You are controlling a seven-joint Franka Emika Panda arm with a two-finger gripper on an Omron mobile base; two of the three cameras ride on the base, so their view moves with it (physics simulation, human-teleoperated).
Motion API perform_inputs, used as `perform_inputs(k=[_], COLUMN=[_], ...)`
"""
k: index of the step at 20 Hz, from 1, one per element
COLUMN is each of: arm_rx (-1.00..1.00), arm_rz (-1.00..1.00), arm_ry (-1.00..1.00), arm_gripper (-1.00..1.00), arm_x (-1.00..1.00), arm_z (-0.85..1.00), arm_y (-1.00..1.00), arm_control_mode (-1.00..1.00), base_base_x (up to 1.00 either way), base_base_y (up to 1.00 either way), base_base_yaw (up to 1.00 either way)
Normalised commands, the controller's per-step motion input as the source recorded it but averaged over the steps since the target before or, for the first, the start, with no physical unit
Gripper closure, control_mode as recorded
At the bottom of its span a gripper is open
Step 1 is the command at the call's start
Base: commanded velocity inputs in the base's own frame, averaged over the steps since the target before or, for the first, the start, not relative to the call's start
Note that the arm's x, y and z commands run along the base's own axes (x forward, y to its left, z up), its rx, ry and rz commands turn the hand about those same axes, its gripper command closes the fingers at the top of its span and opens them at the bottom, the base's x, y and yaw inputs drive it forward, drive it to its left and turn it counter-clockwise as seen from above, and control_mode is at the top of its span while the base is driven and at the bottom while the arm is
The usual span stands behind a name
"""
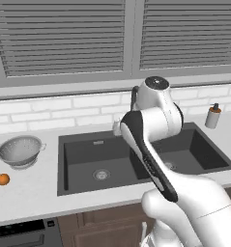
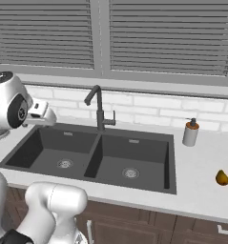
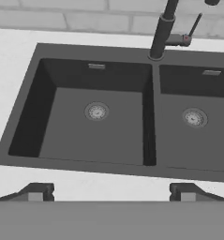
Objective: Put the colander in the sink, put the pear, tangerine in the colander, and turn on the sink faucet and pour water over the colander.
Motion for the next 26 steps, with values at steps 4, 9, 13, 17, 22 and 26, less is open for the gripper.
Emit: perform_inputs(k=[4, 9, 13, 17, 22, 26], arm_rx=[0.12, 0.19, 0.14, 0.08, 0.03, 0.01], arm_rz=[0.0, 0.05, 0.07, 0.02, 0.0, -0.07], arm_ry=[0.0, 0.06, 0.19, 0.15, 0.09, -0.02], arm_gripper=[-1.0, -1.0, -1.0, -1.0, -1.0, -1.0], arm_x=[-0.51, -0.26, 0.0, 0.04, 0.27, 0.44], arm_z=[-0.4, -0.28, -0.22, -0.17, -0.06, -0.27], arm_y=[0.73, 0.72, 0.87, 0.97, 0.9, 0.28], arm_control_mode=[-1.0, -1.0, -1.0, -1.0, -1.0, -1.0], base_base_x=[0.0, 0.0, 0.0, 0.0, 0.0, 0.0], base_base_y=[0.0, 0.0, 0.0, 0.0, 0.0, 0.0], base_base_yaw=[0.0, 0.0, 0.0, 0.0, 0.0, 0.0])
